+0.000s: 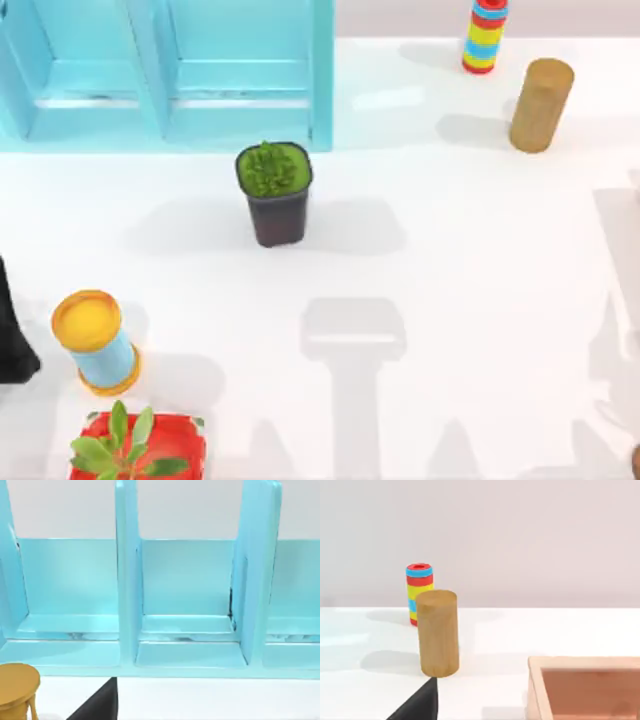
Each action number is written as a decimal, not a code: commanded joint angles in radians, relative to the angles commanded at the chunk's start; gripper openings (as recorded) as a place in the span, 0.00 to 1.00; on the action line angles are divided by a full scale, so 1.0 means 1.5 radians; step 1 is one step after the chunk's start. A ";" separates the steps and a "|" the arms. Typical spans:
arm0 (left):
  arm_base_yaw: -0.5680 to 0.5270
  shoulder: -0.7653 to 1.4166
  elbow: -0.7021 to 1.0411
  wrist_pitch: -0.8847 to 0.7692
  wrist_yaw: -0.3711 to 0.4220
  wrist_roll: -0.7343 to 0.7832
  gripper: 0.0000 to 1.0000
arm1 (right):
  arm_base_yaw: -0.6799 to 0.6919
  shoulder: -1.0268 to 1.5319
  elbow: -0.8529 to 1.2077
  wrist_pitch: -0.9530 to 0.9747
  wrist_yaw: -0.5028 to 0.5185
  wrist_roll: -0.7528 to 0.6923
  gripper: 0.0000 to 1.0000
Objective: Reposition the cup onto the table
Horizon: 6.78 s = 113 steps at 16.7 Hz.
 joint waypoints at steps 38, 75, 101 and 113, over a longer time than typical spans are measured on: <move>0.000 0.000 0.000 0.000 0.000 0.000 1.00 | -0.442 1.105 0.754 -0.700 -0.003 -0.736 1.00; 0.000 0.000 0.000 0.000 0.000 0.000 1.00 | -0.429 1.091 0.647 -0.577 -0.006 -0.718 0.00; 0.000 0.000 0.000 0.000 0.000 0.000 1.00 | -0.108 0.980 0.819 -0.835 0.006 -0.324 0.00; 0.000 0.000 0.000 0.000 0.000 0.000 1.00 | 0.314 1.200 1.029 -0.852 -0.016 0.286 0.00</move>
